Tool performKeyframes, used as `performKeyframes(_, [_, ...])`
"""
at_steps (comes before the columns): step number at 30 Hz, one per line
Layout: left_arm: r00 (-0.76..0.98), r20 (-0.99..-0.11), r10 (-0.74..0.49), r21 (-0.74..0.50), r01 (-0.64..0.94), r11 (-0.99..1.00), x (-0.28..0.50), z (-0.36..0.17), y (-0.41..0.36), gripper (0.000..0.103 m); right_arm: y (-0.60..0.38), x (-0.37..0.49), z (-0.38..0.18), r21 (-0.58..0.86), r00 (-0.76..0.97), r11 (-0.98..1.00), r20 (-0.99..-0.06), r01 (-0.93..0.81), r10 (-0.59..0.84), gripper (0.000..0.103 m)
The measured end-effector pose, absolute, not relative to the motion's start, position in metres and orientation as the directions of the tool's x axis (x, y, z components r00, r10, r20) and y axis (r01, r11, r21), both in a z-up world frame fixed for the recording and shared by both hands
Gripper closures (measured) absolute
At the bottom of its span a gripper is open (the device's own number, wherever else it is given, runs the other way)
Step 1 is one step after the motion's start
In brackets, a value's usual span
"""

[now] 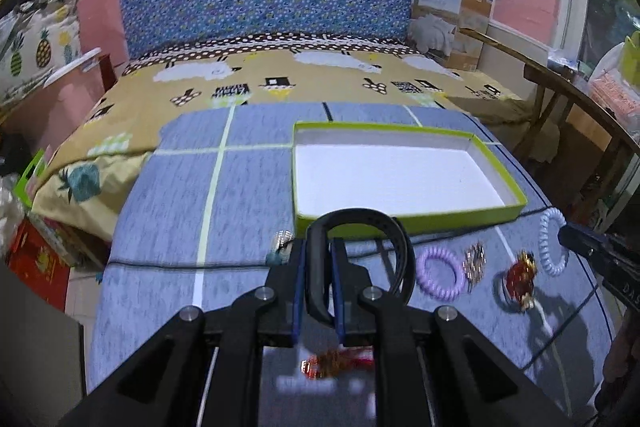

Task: Organize jewelry
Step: 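Carry both items into the green-rimmed box and open both grippers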

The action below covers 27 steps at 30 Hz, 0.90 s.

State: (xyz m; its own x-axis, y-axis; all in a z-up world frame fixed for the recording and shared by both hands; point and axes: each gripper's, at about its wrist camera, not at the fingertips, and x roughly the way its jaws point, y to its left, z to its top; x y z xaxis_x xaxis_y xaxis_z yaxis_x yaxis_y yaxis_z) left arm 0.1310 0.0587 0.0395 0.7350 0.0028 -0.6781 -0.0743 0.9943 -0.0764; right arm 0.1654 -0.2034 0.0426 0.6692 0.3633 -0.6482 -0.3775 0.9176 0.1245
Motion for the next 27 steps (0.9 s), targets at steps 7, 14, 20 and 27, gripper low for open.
performKeyframes(7, [0.74, -0.672, -0.021, -0.075, -0.04, 0.996, 0.183, 0.049, 0.058, 0.09, -0.194, 0.216, 0.053, 0.097, 0.681, 0.917, -0.64, -0.386, 0.355, 0.094])
performKeyframes(14, [0.703, -0.711, -0.014, -0.068, -0.05, 0.996, 0.246, 0.036, 0.064, 0.09, -0.187, 0.286, 0.034, 0.1, 0.641, 0.925, -0.693, -0.368, 0.33, 0.094])
performKeyframes(20, [0.654, -0.756, 0.008, -0.043, -0.061, 0.997, 0.288, 0.015, 0.063, 0.09, -0.187, 0.334, 0.013, 0.123, 0.6, 0.936, -0.738, -0.33, 0.309, 0.094])
performKeyframes(27, [0.626, -0.779, 0.04, -0.004, -0.069, 0.998, 0.309, 0.001, 0.058, 0.09, -0.189, 0.363, 0.002, 0.099, 0.587, 0.951, -0.767, -0.293, 0.261, 0.094])
